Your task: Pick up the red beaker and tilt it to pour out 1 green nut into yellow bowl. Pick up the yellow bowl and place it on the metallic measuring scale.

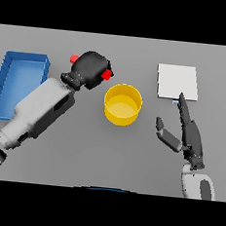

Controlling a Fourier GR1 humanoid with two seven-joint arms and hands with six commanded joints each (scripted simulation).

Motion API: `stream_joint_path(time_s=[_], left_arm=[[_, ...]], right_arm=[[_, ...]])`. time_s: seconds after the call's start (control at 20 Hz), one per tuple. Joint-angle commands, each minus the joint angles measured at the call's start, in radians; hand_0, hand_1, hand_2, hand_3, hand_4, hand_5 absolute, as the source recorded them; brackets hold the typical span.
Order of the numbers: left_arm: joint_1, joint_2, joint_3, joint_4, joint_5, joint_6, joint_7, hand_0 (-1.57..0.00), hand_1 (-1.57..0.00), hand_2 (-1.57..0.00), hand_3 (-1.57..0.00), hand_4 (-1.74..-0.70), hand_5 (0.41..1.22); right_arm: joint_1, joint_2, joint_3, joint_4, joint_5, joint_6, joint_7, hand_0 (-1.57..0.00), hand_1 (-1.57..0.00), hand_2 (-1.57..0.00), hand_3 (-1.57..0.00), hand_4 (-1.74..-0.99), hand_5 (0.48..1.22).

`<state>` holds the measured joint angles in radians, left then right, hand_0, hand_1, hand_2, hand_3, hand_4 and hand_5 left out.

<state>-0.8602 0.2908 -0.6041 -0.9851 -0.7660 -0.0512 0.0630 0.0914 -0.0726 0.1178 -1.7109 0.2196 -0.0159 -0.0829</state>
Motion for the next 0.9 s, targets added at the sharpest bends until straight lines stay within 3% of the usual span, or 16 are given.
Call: stream_joint_path(time_s=[0.0,0.1,0.35,0.5,0.55,0.7,0.85], left_arm=[[-0.027,0.007,-0.028,0.021,-0.025,-0.019,-0.014,-1.57,-1.57,-1.57,-1.57,-1.69,1.198],[-0.094,0.008,-0.09,0.054,-0.071,-0.076,-0.031,-1.57,-1.57,-1.57,-1.57,-1.61,1.206],[-0.204,-0.008,-0.225,0.124,-0.136,-0.184,-0.073,-1.57,-1.57,-1.57,-1.57,-1.69,1.216],[-0.252,-0.02,-0.305,0.158,-0.179,-0.225,-0.074,-1.57,-1.57,-1.57,-1.57,-1.72,1.219],[-0.278,-0.019,-0.33,0.165,-0.192,-0.242,-0.078,-1.57,-1.57,-1.57,-1.57,-1.72,1.219],[-0.317,-0.023,-0.407,0.192,-0.238,-0.252,-0.081,-1.57,-1.57,-1.57,-1.57,-1.73,1.22],[-0.353,-0.02,-0.475,0.214,-0.27,-0.238,-0.129,-1.57,-1.57,-1.57,-1.57,-1.74,1.22]], right_arm=[[0.008,-0.005,-0.001,-0.006,0.0,0.001,-0.024,0.0,0.0,0.0,0.0,-1.261,0.715],[0.002,0.002,0.001,-0.011,0.004,-0.007,-0.018,0.0,0.0,0.0,0.0,-1.258,0.697],[-0.003,0.028,-0.002,0.006,0.008,-0.032,-0.004,0.0,0.0,0.0,0.0,-1.22,0.657],[0.02,0.03,0.01,-0.007,0.03,-0.043,-0.026,0.0,0.0,0.0,0.0,-1.193,0.649],[0.003,0.03,0.009,0.01,0.04,-0.048,-0.006,0.0,0.0,0.0,0.0,-1.195,0.647],[-0.004,0.025,0.01,0.007,0.054,-0.056,-0.01,0.0,0.0,0.0,0.0,-1.188,0.647],[0.008,0.027,-0.002,0.008,0.029,-0.052,-0.02,0.0,0.0,0.0,0.0,-1.18,0.63]])
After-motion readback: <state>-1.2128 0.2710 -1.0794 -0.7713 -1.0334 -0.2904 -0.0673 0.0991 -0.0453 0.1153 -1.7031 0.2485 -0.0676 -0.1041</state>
